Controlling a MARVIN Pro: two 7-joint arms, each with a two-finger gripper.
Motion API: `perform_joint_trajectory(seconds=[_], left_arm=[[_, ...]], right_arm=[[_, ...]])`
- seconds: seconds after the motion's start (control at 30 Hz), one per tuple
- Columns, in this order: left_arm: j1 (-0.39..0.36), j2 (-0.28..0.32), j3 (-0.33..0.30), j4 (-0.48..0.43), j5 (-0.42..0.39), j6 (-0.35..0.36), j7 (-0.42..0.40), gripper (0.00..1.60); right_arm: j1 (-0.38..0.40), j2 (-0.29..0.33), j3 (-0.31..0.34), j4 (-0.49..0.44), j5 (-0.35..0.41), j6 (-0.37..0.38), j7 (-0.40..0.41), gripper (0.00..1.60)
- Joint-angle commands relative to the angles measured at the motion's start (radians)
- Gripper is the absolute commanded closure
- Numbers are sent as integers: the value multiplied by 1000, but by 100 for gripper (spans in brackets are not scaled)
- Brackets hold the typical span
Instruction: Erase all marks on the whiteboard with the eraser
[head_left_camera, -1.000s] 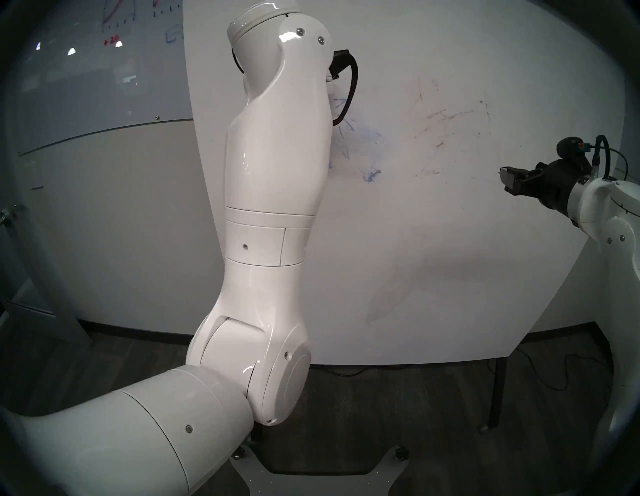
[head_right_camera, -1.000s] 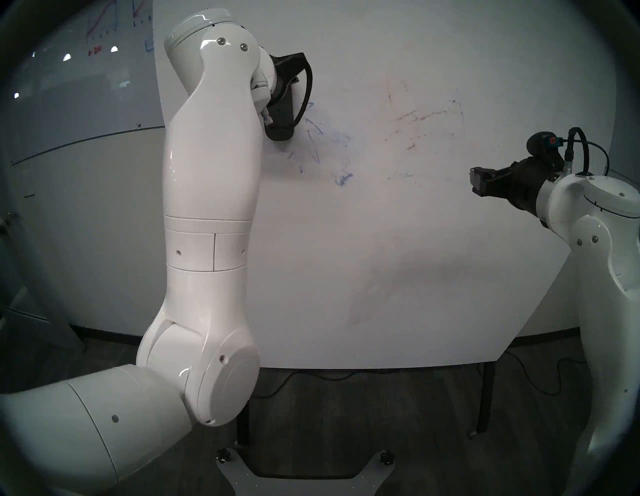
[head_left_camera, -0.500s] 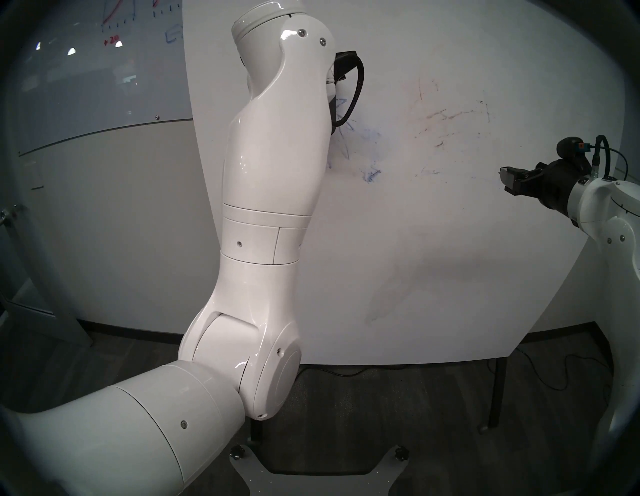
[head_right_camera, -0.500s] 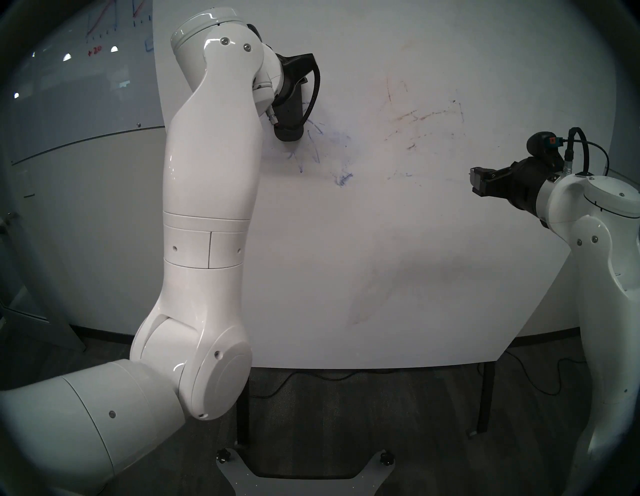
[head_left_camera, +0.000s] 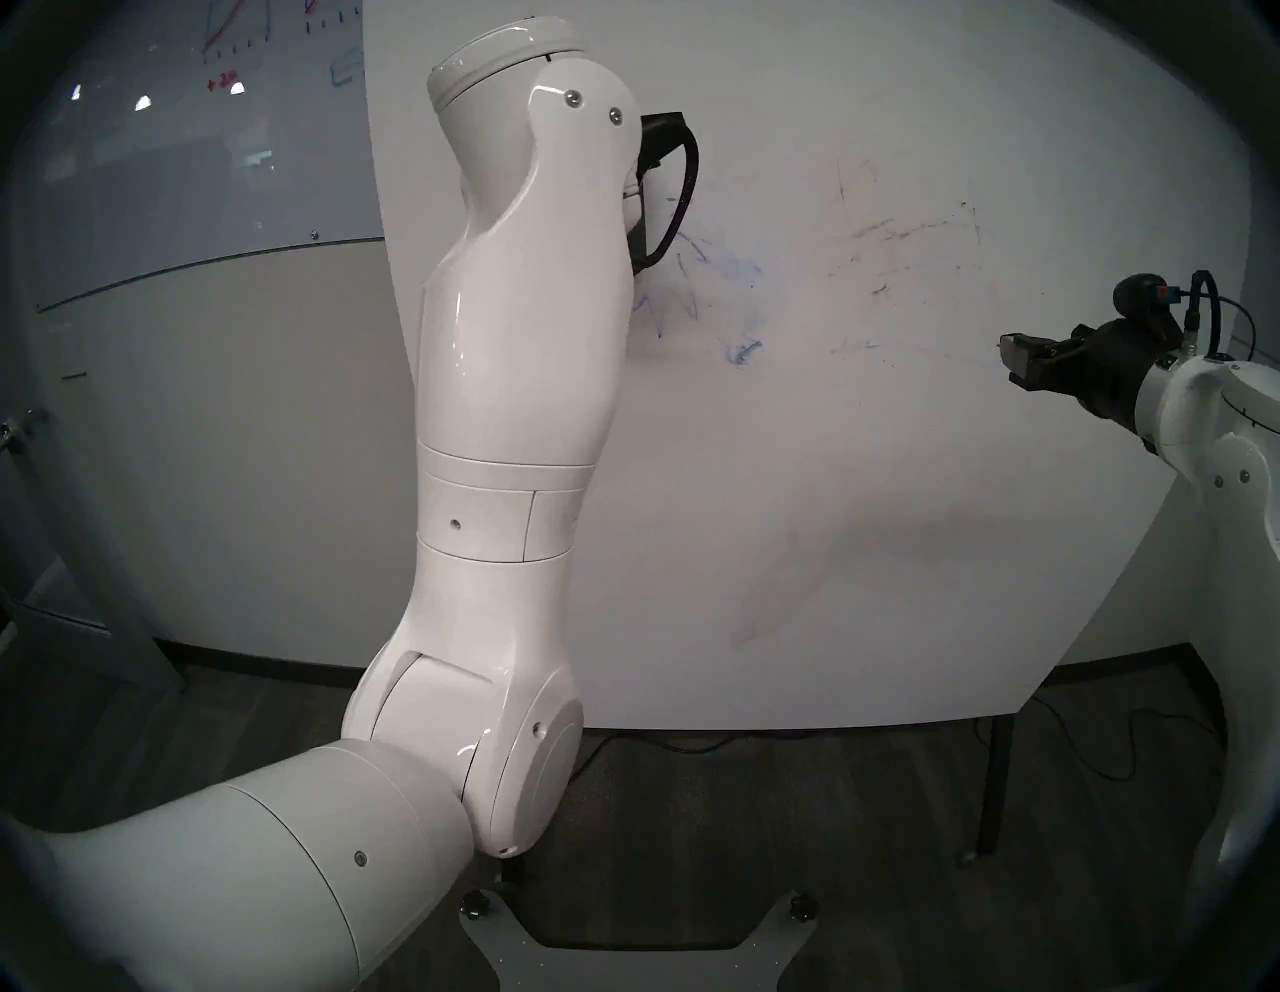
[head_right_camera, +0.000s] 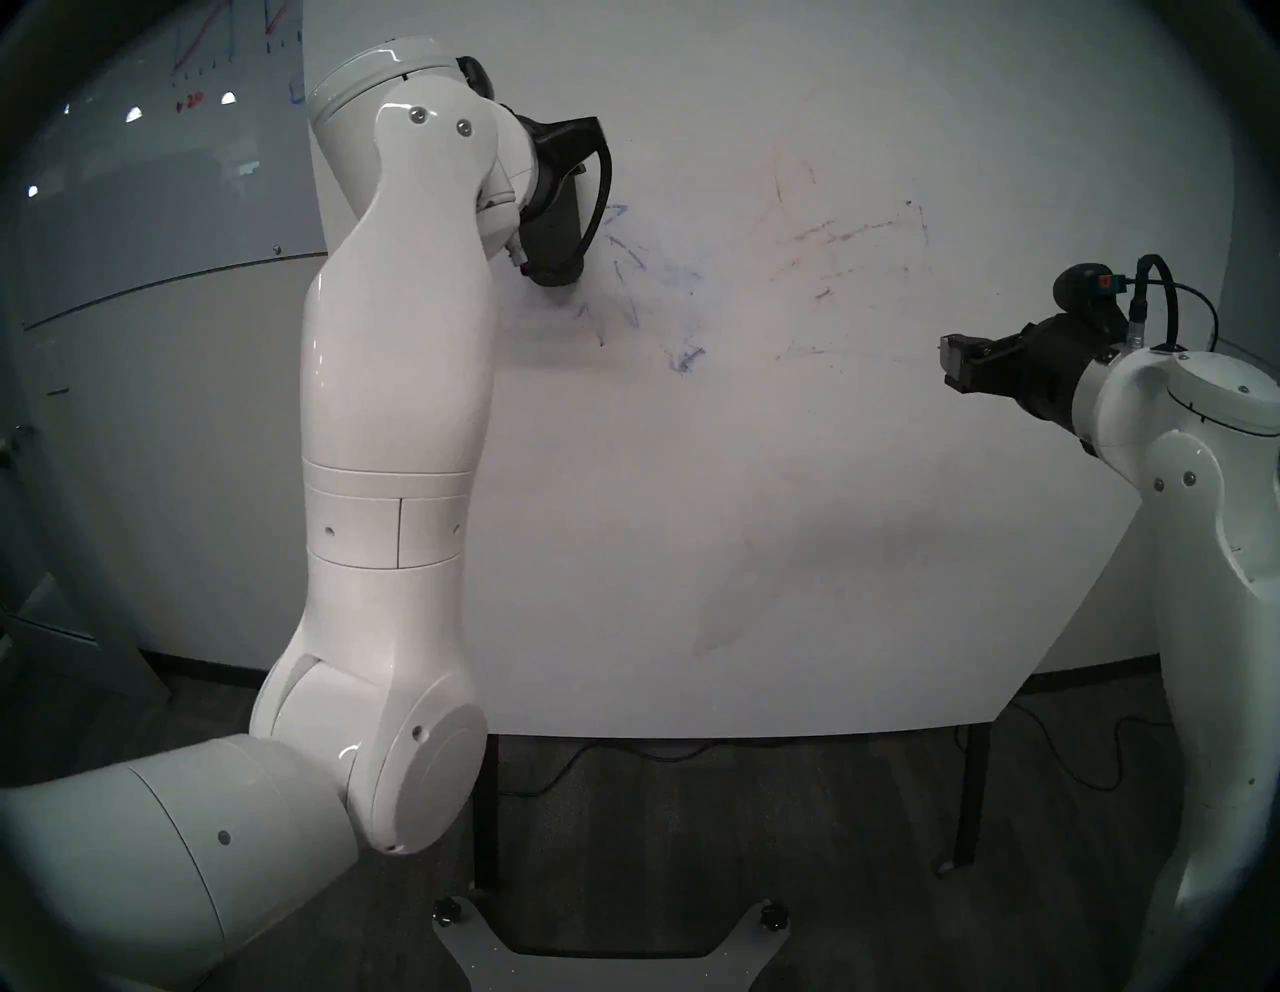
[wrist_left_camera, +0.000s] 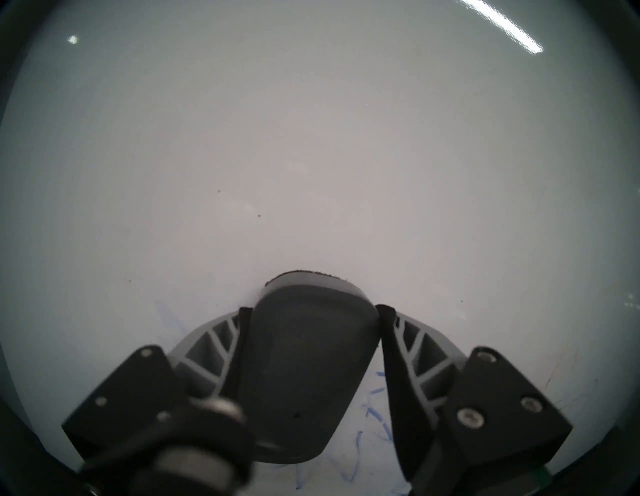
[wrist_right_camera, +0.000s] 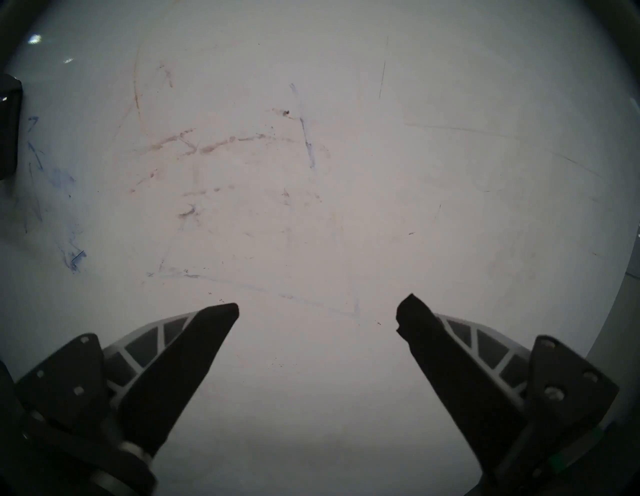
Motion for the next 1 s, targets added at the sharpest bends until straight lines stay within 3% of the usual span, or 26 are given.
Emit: perform_joint_trajectory(seconds=[0.0, 0.57, 0.97], left_arm=[[-14, -1, 5, -17, -9, 1, 114, 160], [-88, -13, 15, 133, -72, 1, 111, 160], [-76, -51, 54, 182, -96, 1, 86, 160]], right_arm=[[9, 4, 3, -5, -2, -7, 1, 0], [8, 4, 3, -4, -3, -7, 1, 0], [9, 4, 3, -5, -2, -7, 1, 0]])
